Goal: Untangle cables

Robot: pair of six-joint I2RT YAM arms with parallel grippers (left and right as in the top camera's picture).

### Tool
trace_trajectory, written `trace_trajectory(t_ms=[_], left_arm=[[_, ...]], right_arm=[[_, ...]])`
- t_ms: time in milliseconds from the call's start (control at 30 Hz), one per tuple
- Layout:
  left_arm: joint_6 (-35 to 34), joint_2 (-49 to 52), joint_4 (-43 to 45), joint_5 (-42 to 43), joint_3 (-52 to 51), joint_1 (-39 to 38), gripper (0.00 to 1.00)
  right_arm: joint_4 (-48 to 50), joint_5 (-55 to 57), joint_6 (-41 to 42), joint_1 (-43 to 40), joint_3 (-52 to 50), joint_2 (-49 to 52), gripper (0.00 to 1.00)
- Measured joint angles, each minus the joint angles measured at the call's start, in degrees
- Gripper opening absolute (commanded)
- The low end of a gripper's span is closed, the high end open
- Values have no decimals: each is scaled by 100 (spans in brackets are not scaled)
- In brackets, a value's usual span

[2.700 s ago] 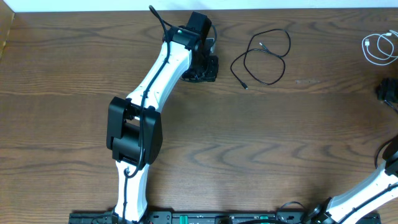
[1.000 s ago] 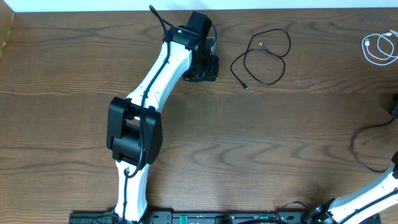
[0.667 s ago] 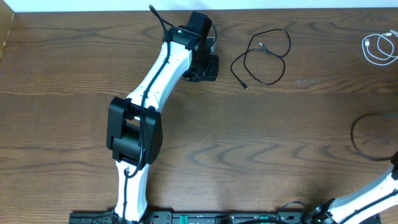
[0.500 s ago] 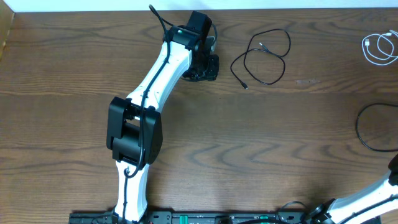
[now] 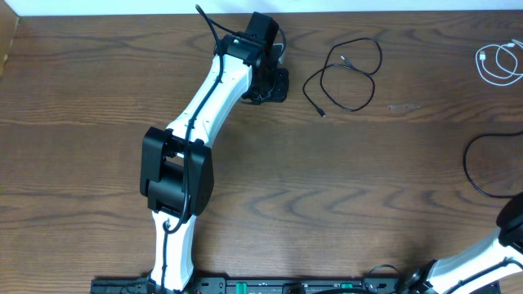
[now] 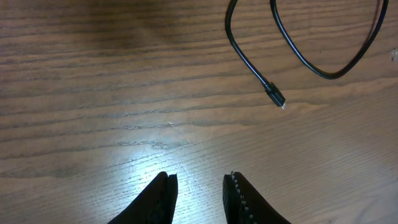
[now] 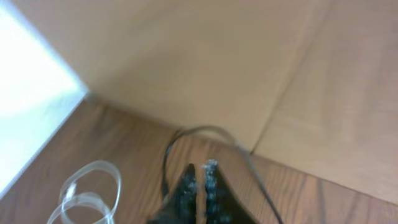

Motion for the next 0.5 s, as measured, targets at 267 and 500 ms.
trace_trajectory(t_ms=[267,500], left_arm=[[-98,0,0,-256,0,33,38],[-476,0,-127,-278,0,566,38]], right_arm=[[-684,-2177,-660,487,-9,188,63],[-883,-3375,-804,1648,-11,251,62]])
